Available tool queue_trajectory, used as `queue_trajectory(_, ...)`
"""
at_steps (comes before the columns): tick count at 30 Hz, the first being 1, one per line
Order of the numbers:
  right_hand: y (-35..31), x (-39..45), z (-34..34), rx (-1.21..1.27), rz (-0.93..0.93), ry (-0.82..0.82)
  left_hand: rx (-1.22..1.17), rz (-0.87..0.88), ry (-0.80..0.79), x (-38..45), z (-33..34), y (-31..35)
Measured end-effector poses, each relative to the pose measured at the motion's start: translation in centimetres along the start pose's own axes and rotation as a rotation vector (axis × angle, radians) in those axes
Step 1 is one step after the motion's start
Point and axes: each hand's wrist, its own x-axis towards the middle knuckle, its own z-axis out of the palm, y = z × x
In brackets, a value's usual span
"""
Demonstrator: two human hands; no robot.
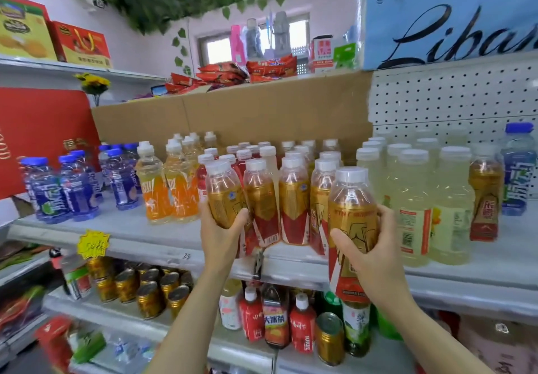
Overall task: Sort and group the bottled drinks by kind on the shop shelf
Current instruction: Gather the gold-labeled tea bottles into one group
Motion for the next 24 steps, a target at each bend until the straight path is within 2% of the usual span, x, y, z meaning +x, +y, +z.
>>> queue_trajectory(10, 0.1, 0.4, 4.3, -0.080, -0.027, 0.171, -0.105, 0.095, -0.203, 2.9, 1.2, -3.2)
queue_trajectory(17, 0.3, -0.4, 5.6, -0.115, -0.029, 0.272, -0.168, 0.091, -0.337, 1.1, 4.7, -2.3)
queue_trajectory(24, 0.4, -0.2, 6.6, -0.182, -0.044, 0.347, -0.078, 0.075, -0.315, 0.4, 6.3, -2.2)
